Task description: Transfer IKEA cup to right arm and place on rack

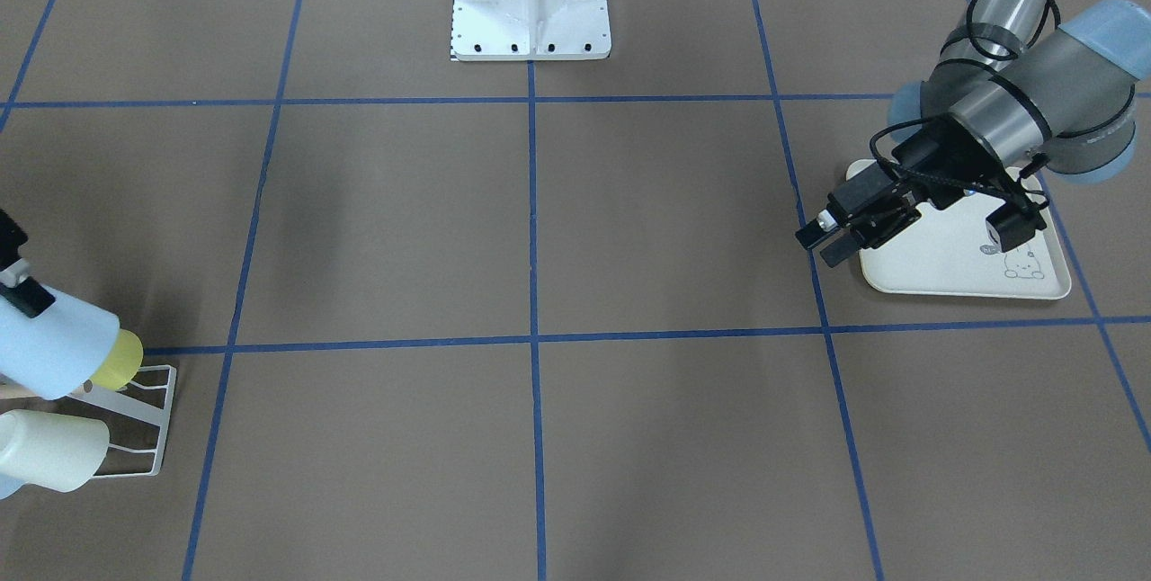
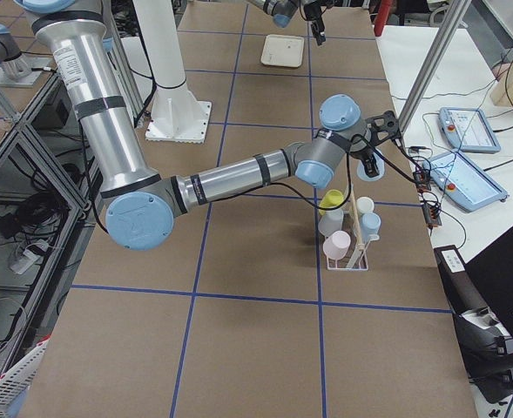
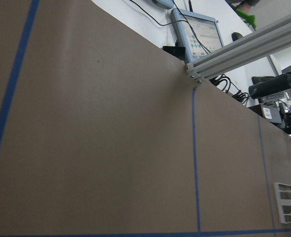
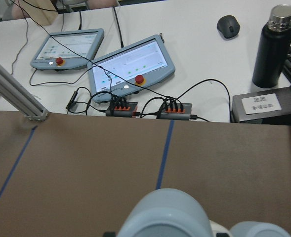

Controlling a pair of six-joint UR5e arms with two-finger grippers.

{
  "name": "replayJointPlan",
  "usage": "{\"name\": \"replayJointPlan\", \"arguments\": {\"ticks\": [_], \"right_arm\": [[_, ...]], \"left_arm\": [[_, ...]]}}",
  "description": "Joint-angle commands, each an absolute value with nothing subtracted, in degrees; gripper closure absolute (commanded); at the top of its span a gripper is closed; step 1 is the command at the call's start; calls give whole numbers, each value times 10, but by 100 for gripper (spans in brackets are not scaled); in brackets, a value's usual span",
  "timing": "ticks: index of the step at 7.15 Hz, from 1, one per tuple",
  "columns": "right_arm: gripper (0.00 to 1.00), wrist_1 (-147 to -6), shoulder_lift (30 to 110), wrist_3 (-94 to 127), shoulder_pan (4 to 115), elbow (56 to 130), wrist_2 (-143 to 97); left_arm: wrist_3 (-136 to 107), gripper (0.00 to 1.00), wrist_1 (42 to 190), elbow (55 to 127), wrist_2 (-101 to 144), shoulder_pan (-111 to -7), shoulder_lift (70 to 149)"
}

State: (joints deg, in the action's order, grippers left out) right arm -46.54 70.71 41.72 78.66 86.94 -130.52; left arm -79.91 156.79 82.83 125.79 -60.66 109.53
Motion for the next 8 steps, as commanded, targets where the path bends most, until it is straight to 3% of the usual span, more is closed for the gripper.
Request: {"name": "replayJointPlan", "arguments": {"ticks": [1,4,8], "right_arm": [[71,-515,660,324,836,769,-1324],[71,-694,592,198,851,708,-1326],[70,-709,593,193,844,659,-1357]], "left_arm": [[-651,0,1476,829,1257,-645,1080],[-521,0,1435,828,1252,-694,1056],[-468,0,1402,838,1252,-711,1045]]}}
